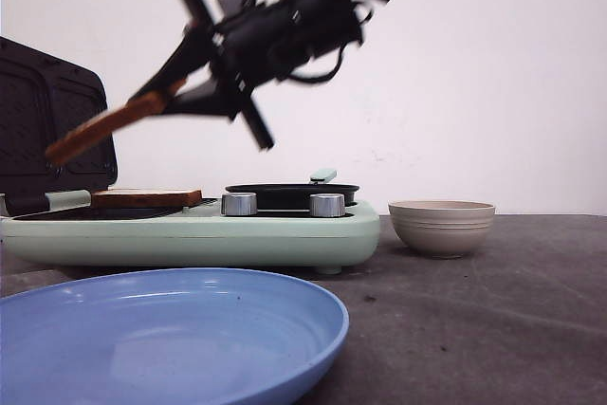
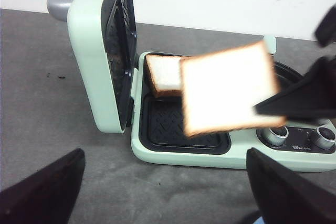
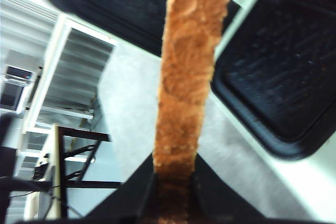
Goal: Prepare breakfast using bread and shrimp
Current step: 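Carry the bread with the right gripper and lay it on the nearer press plate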
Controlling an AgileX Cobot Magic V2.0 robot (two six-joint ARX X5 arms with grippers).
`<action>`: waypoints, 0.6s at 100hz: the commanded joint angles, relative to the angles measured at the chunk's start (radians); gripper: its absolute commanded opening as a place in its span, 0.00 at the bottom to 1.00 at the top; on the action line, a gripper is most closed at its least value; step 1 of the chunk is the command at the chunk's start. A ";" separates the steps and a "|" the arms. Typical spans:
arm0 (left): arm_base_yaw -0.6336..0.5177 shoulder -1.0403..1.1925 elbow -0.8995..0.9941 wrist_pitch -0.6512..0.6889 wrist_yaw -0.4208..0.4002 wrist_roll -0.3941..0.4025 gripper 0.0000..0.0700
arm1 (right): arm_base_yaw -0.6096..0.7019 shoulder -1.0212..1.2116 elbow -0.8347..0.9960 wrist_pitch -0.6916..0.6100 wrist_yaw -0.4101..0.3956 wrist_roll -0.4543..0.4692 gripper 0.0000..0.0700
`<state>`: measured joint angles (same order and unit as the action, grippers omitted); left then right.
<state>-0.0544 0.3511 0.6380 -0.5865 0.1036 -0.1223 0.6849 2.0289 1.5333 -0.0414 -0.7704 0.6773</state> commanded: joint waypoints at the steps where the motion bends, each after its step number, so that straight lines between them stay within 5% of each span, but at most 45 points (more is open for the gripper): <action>1: 0.002 0.000 0.006 0.014 -0.003 0.004 0.78 | 0.017 0.059 0.049 0.011 0.005 0.008 0.00; 53: 0.002 0.000 0.006 0.033 -0.003 -0.003 0.78 | 0.059 0.184 0.144 0.003 0.066 0.037 0.00; 60: 0.002 0.000 0.006 0.033 -0.003 -0.003 0.78 | 0.062 0.184 0.144 0.003 0.072 0.032 0.15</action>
<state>-0.0544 0.3511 0.6380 -0.5644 0.1036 -0.1226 0.7319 2.1769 1.6566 -0.0372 -0.7029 0.7109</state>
